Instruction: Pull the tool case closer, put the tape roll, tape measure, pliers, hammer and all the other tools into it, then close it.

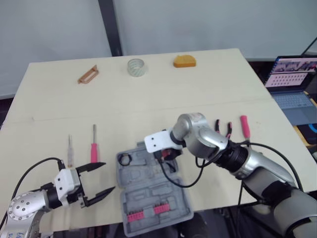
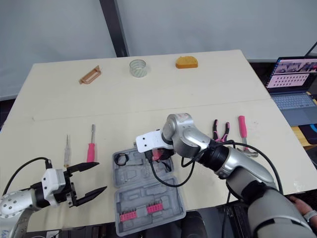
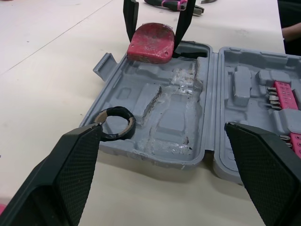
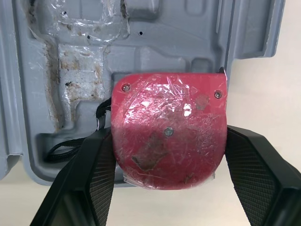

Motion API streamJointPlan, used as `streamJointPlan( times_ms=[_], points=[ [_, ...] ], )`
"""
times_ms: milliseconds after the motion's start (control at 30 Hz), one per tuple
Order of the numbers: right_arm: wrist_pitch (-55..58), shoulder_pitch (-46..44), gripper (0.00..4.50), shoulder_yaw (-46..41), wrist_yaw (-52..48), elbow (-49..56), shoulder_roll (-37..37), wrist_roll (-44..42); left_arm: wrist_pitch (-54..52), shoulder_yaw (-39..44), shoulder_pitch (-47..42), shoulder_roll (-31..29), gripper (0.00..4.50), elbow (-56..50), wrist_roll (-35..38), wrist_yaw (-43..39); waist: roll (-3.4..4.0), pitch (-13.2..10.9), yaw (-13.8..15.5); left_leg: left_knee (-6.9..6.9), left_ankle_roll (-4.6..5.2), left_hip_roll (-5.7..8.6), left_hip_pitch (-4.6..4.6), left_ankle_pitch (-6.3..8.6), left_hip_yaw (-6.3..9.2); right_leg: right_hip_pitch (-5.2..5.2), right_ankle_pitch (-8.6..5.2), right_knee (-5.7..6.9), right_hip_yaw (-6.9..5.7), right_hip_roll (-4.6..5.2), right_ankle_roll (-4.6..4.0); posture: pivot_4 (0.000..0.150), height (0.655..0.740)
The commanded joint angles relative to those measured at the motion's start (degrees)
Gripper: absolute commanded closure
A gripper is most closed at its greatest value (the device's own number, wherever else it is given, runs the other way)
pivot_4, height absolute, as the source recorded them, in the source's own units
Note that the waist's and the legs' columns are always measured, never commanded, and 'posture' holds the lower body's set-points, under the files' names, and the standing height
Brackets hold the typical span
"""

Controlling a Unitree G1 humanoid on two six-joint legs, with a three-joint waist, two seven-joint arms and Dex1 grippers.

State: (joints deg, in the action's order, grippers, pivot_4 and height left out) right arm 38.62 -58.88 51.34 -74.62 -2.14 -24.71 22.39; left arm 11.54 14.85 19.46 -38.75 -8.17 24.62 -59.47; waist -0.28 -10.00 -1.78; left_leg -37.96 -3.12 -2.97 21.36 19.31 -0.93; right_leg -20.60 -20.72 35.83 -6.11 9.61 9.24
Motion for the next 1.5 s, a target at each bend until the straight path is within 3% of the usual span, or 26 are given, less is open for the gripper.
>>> streamJointPlan(
  times_ms=[33, 100, 133, 167, 200, 500, 667, 800, 933, 1100, 1500],
  points=[
    [-0.95, 0.53, 1.58, -0.46, 0.20, 0.25, 0.41, 0.98, 1.19, 1.43, 0.86, 0.18, 0.00, 0.08, 0.04, -0.14, 0.00, 0.00, 0.01, 0.00, 0.00, 0.00, 0.00, 0.00, 0.00, 0.00, 0.00, 0.00, 0.00, 0.00, 0.00, 0.150, 0.7349],
    [-1.06, 0.75, 1.58, -0.54, 0.04, 0.18, 0.42, 1.36, 1.26, 1.45, 0.98, 0.11, 0.00, 0.03, 0.10, -0.17, 0.00, 0.00, 0.01, 0.00, 0.00, 0.00, 0.00, 0.00, 0.00, 0.00, 0.00, 0.00, 0.00, 0.00, 0.00, 0.150, 0.7349],
    [-1.13, 0.87, 0.54, -0.62, -0.05, 0.16, 0.42, 1.54, 1.28, 1.44, 1.01, 0.08, 0.00, 0.00, 0.12, -0.18, 0.00, 0.00, 0.00, 0.00, 0.00, 0.00, 0.00, 0.00, 0.00, 0.00, 0.00, 0.00, 0.00, 0.00, 0.00, 0.150, 0.7349],
    [-1.23, 0.98, 0.13, -0.73, -0.08, 0.11, 0.45, 1.73, 1.26, 1.44, 1.04, 0.04, 0.00, -0.07, 0.16, -0.18, 0.00, 0.00, 0.00, 0.00, 0.00, 0.00, 0.00, 0.00, 0.00, 0.00, 0.00, 0.00, 0.00, 0.00, 0.00, 0.150, 0.7349],
    [-1.29, 1.06, 0.05, -0.83, 0.00, 0.05, 0.50, 1.96, 1.24, 1.46, 1.07, 0.01, 0.00, -0.13, 0.19, -0.18, 0.00, 0.00, 0.00, 0.00, 0.00, 0.00, 0.00, 0.00, -0.01, 0.00, 0.00, 0.00, 0.00, 0.00, 0.00, 0.150, 0.7349],
    [0.50, -0.78, 0.05, -4.49, -2.17, 4.11, -0.61, 0.61, -0.10, 0.67, 0.90, 0.07, 0.00, -2.19, 0.09, 0.73, 0.00, 0.00, 0.04, 0.00, 0.00, 0.00, 0.00, 0.00, -0.01, 0.00, 0.00, 0.00, 0.00, 0.00, 0.00, 0.150, 0.7349],
    [5.87, 0.22, 0.05, -11.02, -4.30, 9.35, -2.57, -4.91, -1.35, 0.19, 0.35, -0.02, 0.00, -3.71, -0.01, 1.59, 0.00, 0.00, 0.13, 0.00, 0.00, 0.00, 0.00, 0.00, 0.00, 0.01, 0.00, 0.00, 0.00, 0.00, 0.00, 0.150, 0.7349],
    [2.33, 7.77, 0.05, -21.77, -2.91, 11.38, -3.54, -14.91, -2.70, 0.35, -0.56, -0.38, 0.00, -4.70, 0.05, 2.06, -0.06, 0.03, 0.26, 0.00, 0.00, 0.00, 0.00, 0.00, 0.02, 0.07, 0.00, 0.00, 0.00, 0.00, 0.00, 0.150, 0.7349],
    [-0.65, 13.68, 0.05, -26.19, -1.34, 10.47, -4.71, -19.58, -3.19, 0.62, -0.83, -0.57, 0.00, -5.01, 0.11, 2.03, -0.06, 0.03, 0.17, 0.00, -0.01, 0.00, -0.01, 0.01, 0.00, 0.06, 0.00, -0.02, 0.00, 0.00, 0.00, 0.150, 0.7349],
    [-6.01, 21.21, 2.33, -33.04, 5.79, 8.91, -0.12, -25.29, -3.80, 0.97, -1.06, -1.05, 0.00, -5.38, 0.16, 1.81, -0.07, 0.04, 0.03, 0.07, -0.01, -0.03, -0.09, 0.01, -0.02, 0.04, 0.00, 0.00, -0.05, 0.00, 0.00, 0.150, 0.7349],
    [-16.50, 26.69, 2.33, -34.45, 9.51, 1.04, 1.32, -28.96, -4.62, 2.04, -0.76, -2.40, 0.00, -6.04, 0.41, 1.41, -0.07, 0.03, 0.17, 0.04, -0.01, -0.03, -0.09, 0.01, -0.04, 0.06, 0.00, 0.00, -0.05, 0.00, 0.00, 0.150, 0.7349]
  ],
)
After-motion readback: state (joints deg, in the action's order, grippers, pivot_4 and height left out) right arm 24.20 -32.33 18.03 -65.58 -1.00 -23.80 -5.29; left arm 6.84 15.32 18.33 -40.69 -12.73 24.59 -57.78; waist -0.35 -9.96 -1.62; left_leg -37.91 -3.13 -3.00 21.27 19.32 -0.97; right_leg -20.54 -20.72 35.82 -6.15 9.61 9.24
